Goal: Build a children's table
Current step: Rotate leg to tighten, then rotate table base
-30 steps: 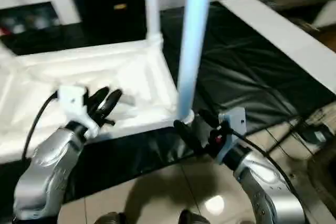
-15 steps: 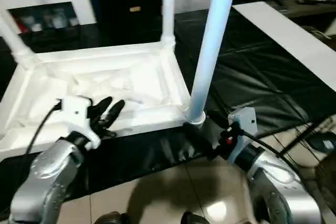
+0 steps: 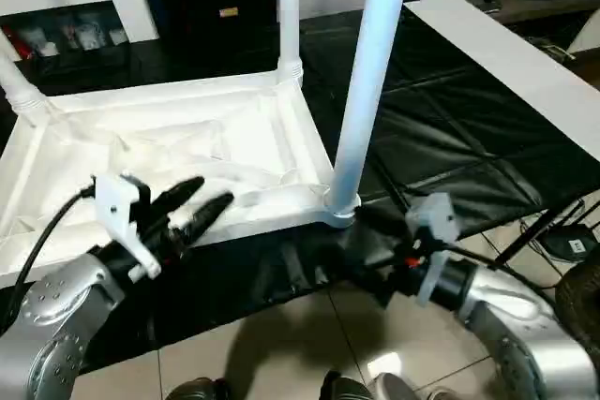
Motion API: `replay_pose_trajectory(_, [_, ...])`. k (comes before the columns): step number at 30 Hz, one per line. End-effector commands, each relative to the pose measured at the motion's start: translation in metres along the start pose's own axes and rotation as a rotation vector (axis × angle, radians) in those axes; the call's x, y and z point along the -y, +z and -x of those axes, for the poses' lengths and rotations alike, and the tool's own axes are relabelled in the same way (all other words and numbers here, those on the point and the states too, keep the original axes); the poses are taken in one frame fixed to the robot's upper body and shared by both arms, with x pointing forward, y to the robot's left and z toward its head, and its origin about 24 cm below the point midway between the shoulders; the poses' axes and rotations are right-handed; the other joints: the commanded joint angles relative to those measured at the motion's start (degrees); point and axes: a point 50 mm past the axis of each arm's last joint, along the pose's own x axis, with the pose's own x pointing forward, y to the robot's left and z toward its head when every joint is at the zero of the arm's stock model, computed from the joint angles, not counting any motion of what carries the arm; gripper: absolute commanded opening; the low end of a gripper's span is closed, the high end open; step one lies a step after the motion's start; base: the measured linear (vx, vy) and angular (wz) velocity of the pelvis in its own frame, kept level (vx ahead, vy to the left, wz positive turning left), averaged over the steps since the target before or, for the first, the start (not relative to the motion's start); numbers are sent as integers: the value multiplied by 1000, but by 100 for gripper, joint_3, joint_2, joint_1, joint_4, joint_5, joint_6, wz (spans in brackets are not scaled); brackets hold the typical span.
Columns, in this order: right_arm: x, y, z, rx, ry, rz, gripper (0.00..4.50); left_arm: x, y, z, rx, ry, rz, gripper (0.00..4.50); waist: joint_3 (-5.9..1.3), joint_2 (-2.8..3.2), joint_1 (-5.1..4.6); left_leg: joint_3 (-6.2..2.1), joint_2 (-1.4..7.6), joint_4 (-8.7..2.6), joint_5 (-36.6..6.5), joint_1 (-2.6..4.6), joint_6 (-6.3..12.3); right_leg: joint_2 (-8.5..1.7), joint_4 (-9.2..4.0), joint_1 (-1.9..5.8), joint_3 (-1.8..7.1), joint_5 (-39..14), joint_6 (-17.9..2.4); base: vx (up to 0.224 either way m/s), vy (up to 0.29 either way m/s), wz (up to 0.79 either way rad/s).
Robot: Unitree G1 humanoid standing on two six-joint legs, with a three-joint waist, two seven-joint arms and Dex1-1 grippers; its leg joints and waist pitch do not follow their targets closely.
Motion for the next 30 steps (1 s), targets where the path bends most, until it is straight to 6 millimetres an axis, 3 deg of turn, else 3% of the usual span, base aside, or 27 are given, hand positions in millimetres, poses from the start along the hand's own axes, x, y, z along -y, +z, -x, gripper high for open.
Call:
replay_pose_trajectory(1, [-2,4,-5,23,34,22,450,3,0,2,2,-20,-3,317,-305,-45,60,-271,55,-489,-1406,-224,930,-376,-320,409,-4,-2236,-862,3,-21,36])
replay_pose_trajectory(2, [-2,3,-7,23,40,20,450,3,0,2,1,-21,-2,328,-321,-18,73,-327,15,-427,-1157,-254,1078,-385,-300,436,-95,-2064,-980,20,-30,53])
replay_pose_trajectory(4, [0,2,-9,19,37,21,450,3,-1,1,-6,-21,-11,346,-305,38,99,-433,-32,-399,-1102,-275,1070,-365,-264,452,-189,-2040,-1063,14,-36,41])
replay_pose_trajectory(5, [0,2,-11,21,43,17,450,3,0,-1,-5,-25,-4,349,-252,79,95,-528,-73,-427,-1231,-338,957,-339,-240,489,-221,-2136,-1033,16,-42,46])
replay_pose_trajectory(6, [1,3,-12,23,48,15,450,3,1,-1,-3,-30,1,353,-248,120,94,-584,-94,-434,-1267,-378,864,-341,-212,544,-242,-2176,-984,27,-58,66])
replay_pose_trajectory(7, [1,3,-14,26,50,17,450,2,2,-2,-2,-26,2,361,-241,160,136,-674,-148,-449,-1316,-369,689,-327,-203,559,-249,-2167,-937,20,-32,39])
replay_pose_trajectory(8, [1,4,-15,28,52,18,450,1,1,-2,-1,-23,2,373,-250,127,148,-736,-192,-444,-1247,-382,607,-332,-202,588,-250,-2073,-942,18,-19,42])
replay_pose_trajectory(9, [1,4,-15,29,51,18,450,1,0,-2,-2,-21,8,383,-259,135,156,-768,-219,-441,-1161,-386,593,-336,-192,613,-260,-1985,-948,16,-13,38])
replay_pose_trajectory(11, [-1,3,-16,33,60,15,450,1,-4,0,-12,-3,18,403,-269,159,132,-914,-342,-449,-804,-518,539,-344,-127,713,-295,-1757,-784,14,-15,34])
replay_pose_trajectory(13, [-6,1,-16,29,94,6,450,2,-9,2,-29,35,19,412,-303,188,99,-1021,-421,-467,-758,-526,394,-334,-111,765,-296,-1692,-687,5,-2,16])
replay_pose_trajectory(14, [-7,0,-16,23,113,1,450,1,-10,2,-38,56,7,423,-313,167,76,-1090,-475,-471,-602,-529,386,-310,-92,778,-296,-1547,-681,18,-10,30])
replay_pose_trajectory(16, [-7,0,-16,20,125,-2,450,1,-9,2,-41,65,0,440,-283,208,41,-1164,-557,-519,-652,-573,269,-283,-78,839,-312,-1691,-559,17,10,34])
replay_pose_trajectory(17, [-6,1,-16,17,134,4,450,-1,-9,2,-40,73,-2,440,-270,232,50,-1201,-571,-553,-849,-526,190,-264,-73,816,-302,-1802,-563,9,12,37])
replay_pose_trajectory(18, [-6,1,-15,16,135,7,450,-1,-9,2,-40,78,-1,440,-248,206,19,-1275,-592,-576,-1237,-470,73,-262,-76,770,-257,-1956,-653,10,-14,40])
replay_pose_trajectory(19, [-5,1,-15,14,134,6,450,-2,-10,3,-42,90,-3,440,-236,204,-24,-1317,-643,-586,-1494,-544,-43,-308,-81,844,-224,-2135,-666,10,-14,40])
replay_pose_trajectory(20, [-5,2,-15,13,135,9,450,-4,-10,4,-47,108,-3,440,-218,198,-44,-1334,-695,-594,-1628,-572,-136,-336,-101,871,-220,-2257,-660,4,2,34])
replay_pose_trajectory(23, [-3,2,-14,14,127,14,450,-6,-12,7,-54,137,6,440,-224,201,-79,-1418,-770,-600,-1649,-576,-243,-340,-106,919,-197,-2305,-632,6,11,34])
replay_pose_trajectory(25, [-3,1,-14,11,126,6,450,-5,-11,7,-48,147,5,440,-210,222,-97,-1516,-829,-632,-1659,-512,-328,-299,-90,920,-164,-2295,-664,19,-7,42])
replay_pose_trajectory(26, [-4,1,-14,10,131,6,450,-5,-10,8,-45,152,6,440,-208,217,-128,-1551,-860,-630,-1625,-525,-355,-301,-88,958,-146,-2282,-657,22,-19,41])
replay_pose_trajectory(28, [-4,-1,-15,7,115,9,450,-5,-10,8,-41,184,-8,440,-202,212,-123,-1561,-878,-625,-1690,-489,-357,-305,-92,946,-117,-2345,-686,16,-9,32])
replay_pose_trajectory(30, [-2,-3,-18,4,86,14,450,-7,-11,9,-39,215,-24,440,-234,170,-154,-1573,-916,-579,-1504,-528,-293,-340,-117,1003,-72,-2318,-661,39,-13,47])
